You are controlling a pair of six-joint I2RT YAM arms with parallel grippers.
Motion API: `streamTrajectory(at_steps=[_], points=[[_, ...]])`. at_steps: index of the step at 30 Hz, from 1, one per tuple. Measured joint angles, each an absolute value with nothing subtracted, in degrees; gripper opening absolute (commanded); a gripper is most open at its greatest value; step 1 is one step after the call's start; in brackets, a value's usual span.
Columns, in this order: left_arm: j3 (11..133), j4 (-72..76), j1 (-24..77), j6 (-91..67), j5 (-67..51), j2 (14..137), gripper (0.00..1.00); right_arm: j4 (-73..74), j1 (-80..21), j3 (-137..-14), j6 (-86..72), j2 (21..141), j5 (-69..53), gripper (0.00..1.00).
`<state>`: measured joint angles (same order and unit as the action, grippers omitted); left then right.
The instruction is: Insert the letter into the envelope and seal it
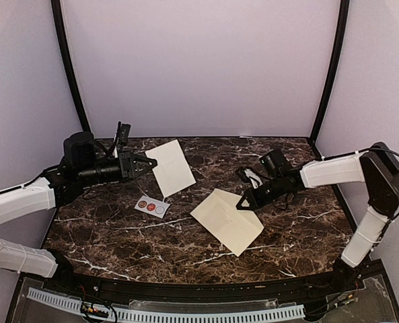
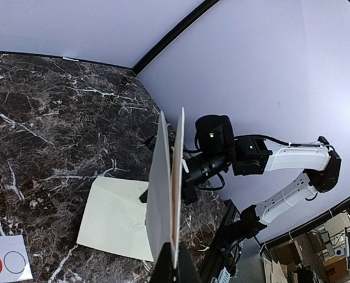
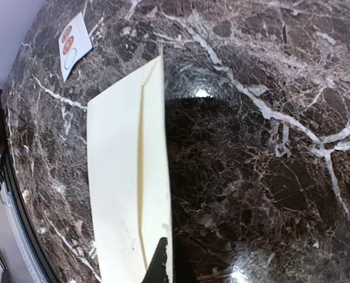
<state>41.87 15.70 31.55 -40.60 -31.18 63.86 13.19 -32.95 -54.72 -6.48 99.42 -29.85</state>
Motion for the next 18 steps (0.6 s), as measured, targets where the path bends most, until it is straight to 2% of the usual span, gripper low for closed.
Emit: streamTrajectory(at_steps=[8,18], points=[[41.87,14.81,31.00,-40.51,-30.70,63.64,0.00,-1.78,-39.22,-45.56,-33.76,87.96,-19.49,0.00],[41.87,14.94,30.94,-40.77,-30.89,63.64,0.00,-16.82,-47.97,-41.67,-58.02,90.98,-5.26,0.00]])
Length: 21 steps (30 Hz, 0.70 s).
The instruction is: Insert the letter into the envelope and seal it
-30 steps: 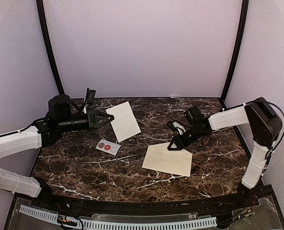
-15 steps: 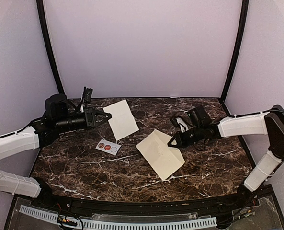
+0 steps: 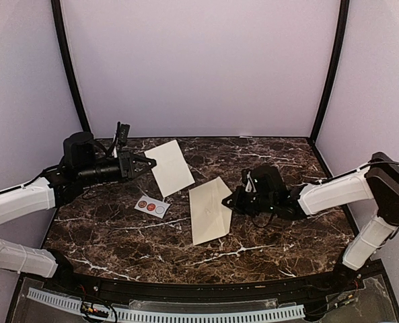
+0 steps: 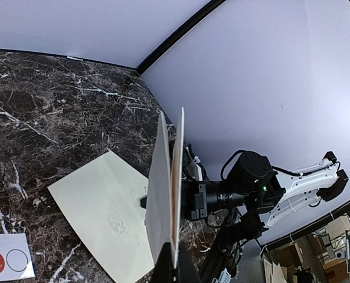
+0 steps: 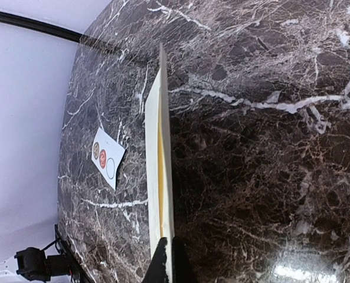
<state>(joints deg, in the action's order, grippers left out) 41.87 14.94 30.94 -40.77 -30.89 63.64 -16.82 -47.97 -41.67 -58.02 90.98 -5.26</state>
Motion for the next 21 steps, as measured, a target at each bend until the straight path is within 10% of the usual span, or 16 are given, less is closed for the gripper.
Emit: streamTrajectory(at_steps=[2,6,13,21], points=[[41.87,15.00,30.94,-40.93,-30.96,63.59,0.00,-19.29,-48.82,-41.74,-60.36,92.86,-3.57,0.02],[41.87,15.40,30.89,-40.95,-31.35,63.22,0.00,-20.88,-50.52,-42.46,-63.13,96.49,-2.09,0.49],[41.87,15.38,30.92,-40.03,-33.87,62.78,0.00,-19.68,-51.07,-40.73,-59.61,91.22,2.48,0.89],[43.51,16.64,37.36,-37.15,-37.08,67.00,0.00,-17.91,-48.38,-36.62,-47.33,72.05,1.52,0.97]])
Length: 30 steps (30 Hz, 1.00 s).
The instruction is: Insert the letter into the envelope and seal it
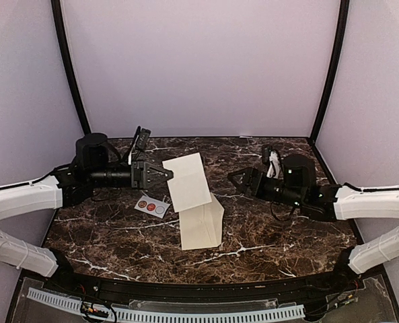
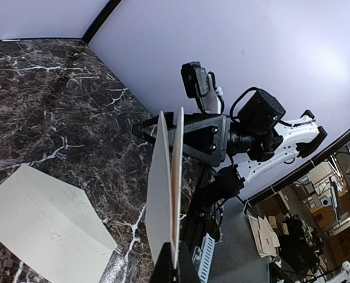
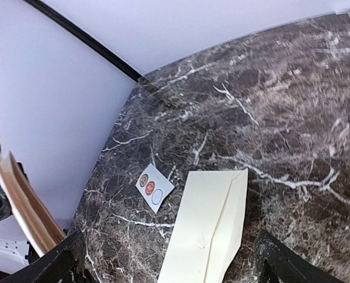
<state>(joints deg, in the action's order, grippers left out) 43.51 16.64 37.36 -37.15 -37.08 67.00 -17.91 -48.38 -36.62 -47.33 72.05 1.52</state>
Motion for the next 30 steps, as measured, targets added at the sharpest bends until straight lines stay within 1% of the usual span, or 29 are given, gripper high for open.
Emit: streamTrajectory(at_steps=[4,7,10,14,19,20,21,22,26,28,29,30], points=[[45.89,18.41,41.04,-36.03,-39.48,71.09,0.00,-18.22,-47.11,-34.54,-41.41,64.51,-4.56,0.98],[46.76,20.93,42.09,-36.12,-41.71,73.54,0.00,-19.90,-46.98,-32.88,-38.54,59.75,-12.58,0.99],[47.75,22.92,42.98,-36.23,-44.25,75.59,0.00,-23.00,-46.98,-32.88,-37.32,57.54,-20.69,0.99],[49.50,24.93,44.97,-36.14,-47.68,77.41,0.00,-24.38,-47.05,-33.65,-36.10,58.94,-27.57,0.99],[49.89,26.72,46.37,-36.03,-50.43,77.43,0.00,-24.47,-48.75,-36.58,-34.92,66.24,-34.09,0.99],[49.89,26.87,46.48,-36.01,-50.65,77.43,0.00,-24.49,-49.23,-37.06,-34.74,67.46,-34.94,0.97],[49.89,27.05,46.57,-36.01,-50.87,77.43,0.00,-24.58,-49.76,-37.60,-34.74,68.69,-35.90,0.95],[49.89,27.22,46.63,-36.01,-51.13,77.43,0.00,-25.12,-50.11,-37.89,-34.81,69.67,-36.82,0.90],[49.89,27.35,46.70,-35.79,-51.16,77.43,0.00,-28.95,-50.68,-38.28,-36.38,71.99,-40.14,0.58],[49.89,27.27,46.70,-35.29,-50.43,77.41,0.00,-30.48,-50.92,-38.72,-36.77,72.51,-41.06,0.47],[49.89,26.55,46.70,-34.39,-48.73,77.12,0.00,-32.73,-51.03,-38.89,-38.15,72.90,-42.24,0.33],[49.89,26.55,46.70,-34.39,-48.73,77.12,0.00,-32.84,-51.03,-38.89,-38.22,72.93,-42.33,0.24]])
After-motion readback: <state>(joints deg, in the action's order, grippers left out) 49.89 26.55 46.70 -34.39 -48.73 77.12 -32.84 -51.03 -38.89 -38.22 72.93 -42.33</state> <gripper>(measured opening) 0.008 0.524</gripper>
